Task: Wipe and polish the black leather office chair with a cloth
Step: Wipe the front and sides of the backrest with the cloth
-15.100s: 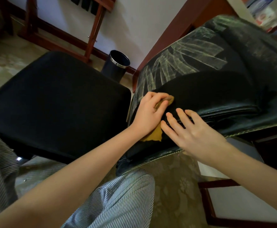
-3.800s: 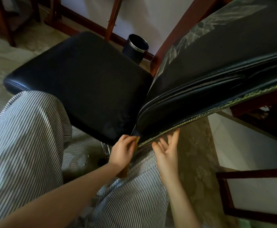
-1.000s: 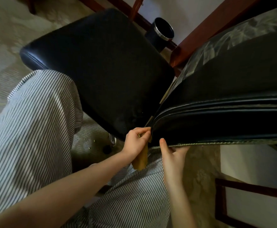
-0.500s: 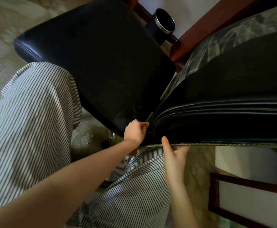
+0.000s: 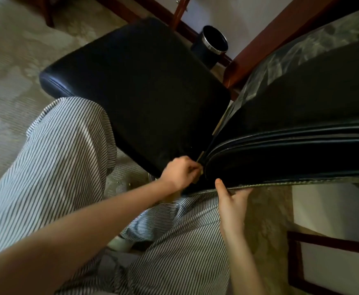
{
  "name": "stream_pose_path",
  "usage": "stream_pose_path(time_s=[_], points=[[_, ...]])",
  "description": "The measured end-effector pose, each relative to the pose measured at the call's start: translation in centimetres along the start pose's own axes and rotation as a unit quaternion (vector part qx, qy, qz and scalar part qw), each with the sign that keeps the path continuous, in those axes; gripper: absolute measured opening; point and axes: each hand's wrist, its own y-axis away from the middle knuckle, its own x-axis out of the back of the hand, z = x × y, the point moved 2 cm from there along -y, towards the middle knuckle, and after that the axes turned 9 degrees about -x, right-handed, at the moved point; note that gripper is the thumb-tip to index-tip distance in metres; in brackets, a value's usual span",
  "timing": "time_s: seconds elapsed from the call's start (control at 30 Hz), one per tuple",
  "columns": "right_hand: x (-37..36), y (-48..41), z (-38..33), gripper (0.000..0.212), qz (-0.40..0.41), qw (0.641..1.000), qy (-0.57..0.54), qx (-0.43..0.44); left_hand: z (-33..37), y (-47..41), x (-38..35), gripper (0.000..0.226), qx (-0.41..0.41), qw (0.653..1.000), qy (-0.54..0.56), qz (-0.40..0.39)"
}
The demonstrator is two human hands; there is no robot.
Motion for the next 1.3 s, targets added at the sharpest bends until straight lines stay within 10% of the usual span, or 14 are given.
stream_pose_path(time_s=[0.3,0.87,1.0,1.2,1.3], points=[[0.4,0.7,-0.6,0.075,0.001,0.998,0.054,-0.034,-4.4,-7.0,2.1,0.031,-0.126,0.931,-0.334,-0.079],[-0.2,0.7,-0.6,0.079,0.014,0.996,0.068,-0.057,-8.4,-2.1,3.9,0.022,-0.496,0.783,-0.322,-0.192],[-0.4,0.4,-0.6,0.081,0.015,0.995,0.073,-0.062,-6.8,-5.3,3.1,0.024,-0.423,0.818,-0.346,-0.178],[-0.3,0.0,-0.3,0.078,0.016,0.995,0.085,-0.057,-3.4,-10.3,1.5,0.030,-0.059,0.954,-0.286,-0.064],[-0.1,0.1,-0.2,0.079,0.010,0.994,0.089,-0.056,-3.7,-8.6,-0.1,0.030,-0.058,0.955,-0.290,-0.038]])
